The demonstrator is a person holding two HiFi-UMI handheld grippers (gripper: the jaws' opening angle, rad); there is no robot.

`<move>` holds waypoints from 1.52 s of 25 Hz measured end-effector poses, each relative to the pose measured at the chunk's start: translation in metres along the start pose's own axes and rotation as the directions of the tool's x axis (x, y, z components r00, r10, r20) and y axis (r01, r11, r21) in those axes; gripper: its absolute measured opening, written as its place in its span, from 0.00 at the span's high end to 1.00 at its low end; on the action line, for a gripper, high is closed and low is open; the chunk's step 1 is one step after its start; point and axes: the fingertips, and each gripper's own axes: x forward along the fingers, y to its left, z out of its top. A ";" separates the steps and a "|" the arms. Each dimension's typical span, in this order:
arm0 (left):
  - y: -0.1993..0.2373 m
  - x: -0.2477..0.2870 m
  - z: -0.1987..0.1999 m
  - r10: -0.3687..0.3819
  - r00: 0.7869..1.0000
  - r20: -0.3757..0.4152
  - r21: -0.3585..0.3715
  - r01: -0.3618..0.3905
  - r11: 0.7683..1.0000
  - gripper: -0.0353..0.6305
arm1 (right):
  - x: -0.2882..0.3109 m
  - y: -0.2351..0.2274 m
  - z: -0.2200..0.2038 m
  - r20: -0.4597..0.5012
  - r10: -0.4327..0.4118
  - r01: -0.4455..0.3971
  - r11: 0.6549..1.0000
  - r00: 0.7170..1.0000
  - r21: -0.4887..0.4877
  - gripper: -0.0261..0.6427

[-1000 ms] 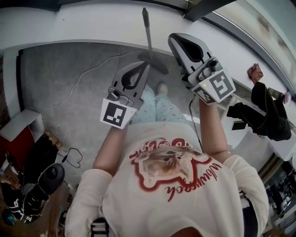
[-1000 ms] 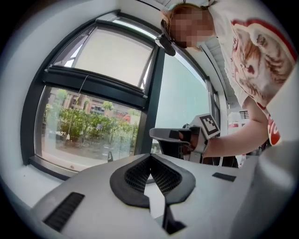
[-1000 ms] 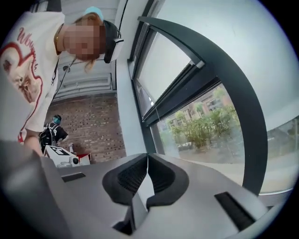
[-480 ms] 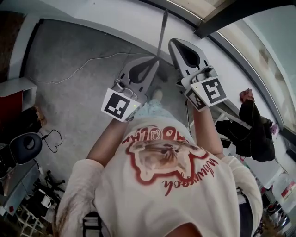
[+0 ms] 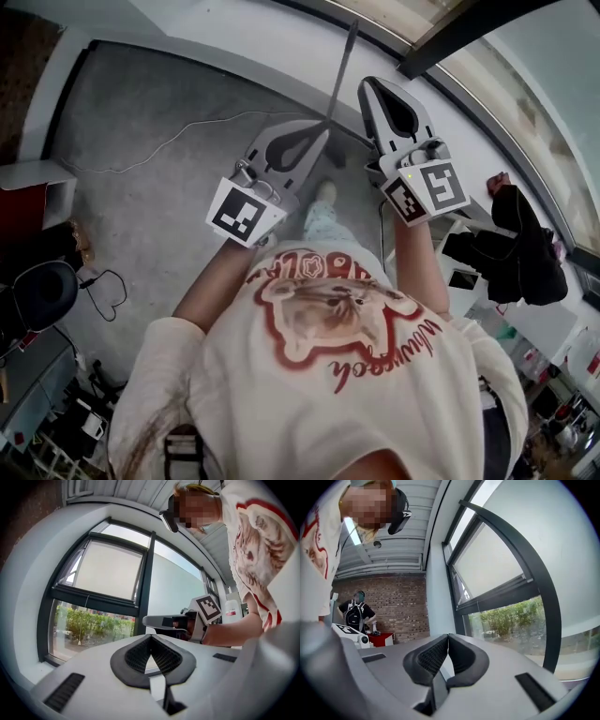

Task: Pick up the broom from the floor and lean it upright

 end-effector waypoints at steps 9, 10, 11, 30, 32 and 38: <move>-0.039 -0.129 0.009 -0.125 0.991 -0.044 0.012 0.126 0.992 0.92 | -0.055 0.129 -0.006 0.020 -0.153 0.154 0.987 0.988 -0.050 0.92; -0.041 -0.139 0.006 -0.133 0.990 -0.052 0.019 0.134 0.991 0.92 | -0.061 0.139 -0.012 0.016 -0.167 0.167 0.985 0.986 -0.044 0.92; -0.045 -0.149 0.003 -0.138 0.989 -0.059 0.017 0.139 0.990 0.92 | -0.066 0.149 -0.019 0.006 -0.175 0.175 0.984 0.985 -0.045 0.92; -0.210 -0.229 0.001 -0.264 0.965 -0.008 -0.052 0.263 0.963 0.92 | -0.230 0.255 -0.019 -0.027 -0.225 0.222 0.971 0.974 -0.083 0.92; -0.234 -0.234 0.003 -0.241 0.971 -0.001 -0.043 0.241 0.970 0.92 | -0.258 0.268 -0.017 -0.021 -0.205 0.202 0.976 0.979 -0.082 0.92; -0.330 -0.262 -0.002 -0.146 0.989 0.022 -0.016 0.146 0.989 0.92 | -0.347 0.305 -0.042 -0.080 -0.086 0.080 0.995 0.993 -0.066 0.92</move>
